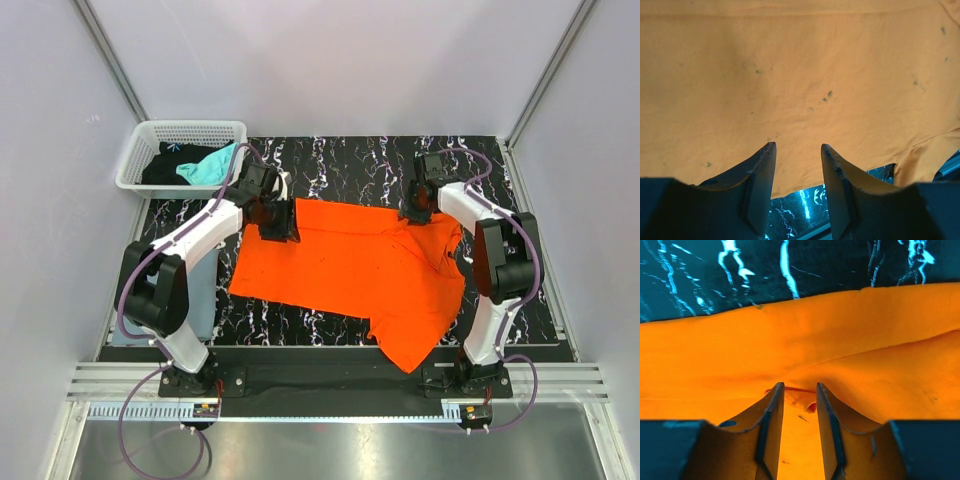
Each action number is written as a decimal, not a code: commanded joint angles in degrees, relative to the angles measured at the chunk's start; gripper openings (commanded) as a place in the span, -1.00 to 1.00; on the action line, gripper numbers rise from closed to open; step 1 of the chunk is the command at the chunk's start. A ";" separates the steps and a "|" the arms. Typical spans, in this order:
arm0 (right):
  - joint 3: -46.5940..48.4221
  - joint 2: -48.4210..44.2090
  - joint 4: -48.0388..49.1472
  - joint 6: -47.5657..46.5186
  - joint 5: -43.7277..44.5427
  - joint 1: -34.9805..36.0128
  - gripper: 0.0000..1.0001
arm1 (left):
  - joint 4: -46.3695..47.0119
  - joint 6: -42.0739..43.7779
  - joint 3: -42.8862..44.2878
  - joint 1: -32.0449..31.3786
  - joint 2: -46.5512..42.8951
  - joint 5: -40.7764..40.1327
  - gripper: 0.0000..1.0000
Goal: Fold and stack the t-shirts
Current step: Fold the tshirt
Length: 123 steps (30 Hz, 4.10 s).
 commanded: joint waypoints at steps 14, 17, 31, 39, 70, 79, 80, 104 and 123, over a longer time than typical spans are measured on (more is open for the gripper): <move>-0.76 -5.51 -4.65 -5.37 -8.65 0.05 0.32 | 0.61 0.34 -0.07 0.66 -1.29 2.59 -0.08; 2.24 -1.56 -7.30 -9.95 -10.15 0.05 0.19 | 0.70 0.25 -0.59 0.66 -1.46 2.59 -0.08; 4.18 3.38 -8.27 -14.01 -7.26 0.05 0.16 | 0.70 0.52 -1.30 0.92 -2.08 2.42 -0.08; 6.81 5.40 -9.32 -7.69 -8.13 0.05 -0.17 | 0.61 0.51 -0.77 1.01 -1.55 3.03 -0.08; -3.02 -4.18 -13.46 3.39 -12.88 1.90 -1.00 | 0.70 -0.63 2.66 7.42 1.61 0.66 -0.07; -7.24 -2.60 -10.30 8.66 -16.22 2.16 -1.00 | 0.79 -1.24 5.29 9.27 3.54 0.66 -0.07; -7.59 -1.81 -9.68 9.45 -16.74 2.07 -1.00 | 0.79 -1.42 5.64 9.45 4.24 0.66 -0.07; 10.15 -1.02 -15.74 -6.98 -1.19 -18.05 0.08 | 5.09 -4.84 22.34 11.91 24.02 -1.36 -0.07; 12.79 9.18 -10.55 -8.57 -4.89 -20.25 0.01 | 6.94 -8.89 20.50 15.51 29.65 3.65 -0.07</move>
